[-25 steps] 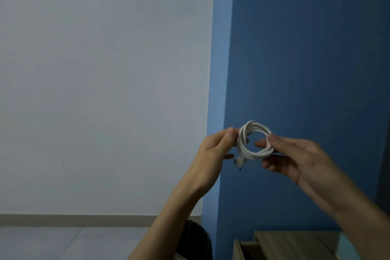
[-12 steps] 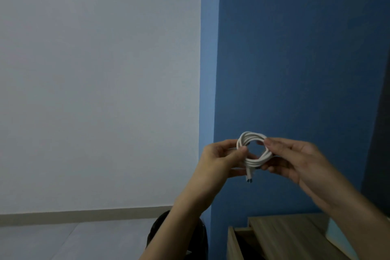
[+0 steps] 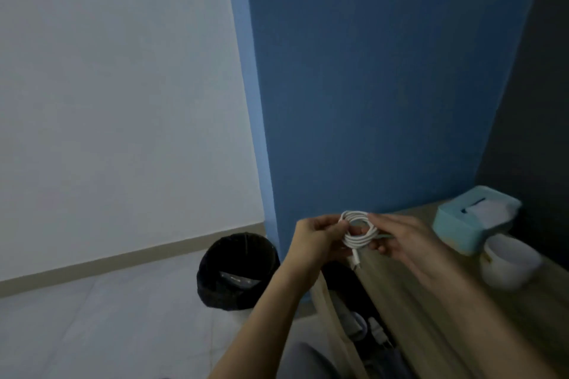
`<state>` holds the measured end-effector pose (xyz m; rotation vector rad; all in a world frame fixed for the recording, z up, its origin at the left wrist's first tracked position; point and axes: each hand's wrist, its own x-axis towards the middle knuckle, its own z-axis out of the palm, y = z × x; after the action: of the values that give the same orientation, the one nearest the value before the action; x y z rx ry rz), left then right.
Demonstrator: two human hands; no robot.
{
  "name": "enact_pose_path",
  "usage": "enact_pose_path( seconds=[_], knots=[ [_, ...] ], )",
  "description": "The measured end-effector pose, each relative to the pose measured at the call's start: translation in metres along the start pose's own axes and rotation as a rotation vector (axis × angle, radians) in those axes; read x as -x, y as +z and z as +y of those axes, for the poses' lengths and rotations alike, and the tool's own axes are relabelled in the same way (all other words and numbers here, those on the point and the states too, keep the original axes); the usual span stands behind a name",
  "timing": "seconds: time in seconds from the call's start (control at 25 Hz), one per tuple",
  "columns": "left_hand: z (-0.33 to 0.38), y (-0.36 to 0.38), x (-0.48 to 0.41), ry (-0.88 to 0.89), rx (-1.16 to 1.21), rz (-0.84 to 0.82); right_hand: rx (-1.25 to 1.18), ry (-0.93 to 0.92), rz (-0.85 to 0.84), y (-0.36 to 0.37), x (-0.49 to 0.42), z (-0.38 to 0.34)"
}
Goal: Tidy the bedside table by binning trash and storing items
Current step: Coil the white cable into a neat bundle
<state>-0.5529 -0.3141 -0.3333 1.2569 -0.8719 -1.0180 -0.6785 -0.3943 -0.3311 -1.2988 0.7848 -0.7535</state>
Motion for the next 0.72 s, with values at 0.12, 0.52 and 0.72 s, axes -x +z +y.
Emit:
enact_pose_path(
  seconds=[0.12, 0.52, 0.72],
  knots=[
    [-0.062, 0.0, -0.007, -0.195, 0.026, 0.045, -0.056, 0.269, 0.112, -0.009, -0.012, 0.075],
    [-0.193, -0.011, -0.028, -0.187, -0.487, 0.125, -0.199, 0.374, 0.318, -0.017, -0.023, 0.199],
    [-0.231, -0.005, -0.035, -0.274, -0.592, 0.131, -0.209, 0.313, 0.431, -0.015, -0.034, 0.227]
  ],
)
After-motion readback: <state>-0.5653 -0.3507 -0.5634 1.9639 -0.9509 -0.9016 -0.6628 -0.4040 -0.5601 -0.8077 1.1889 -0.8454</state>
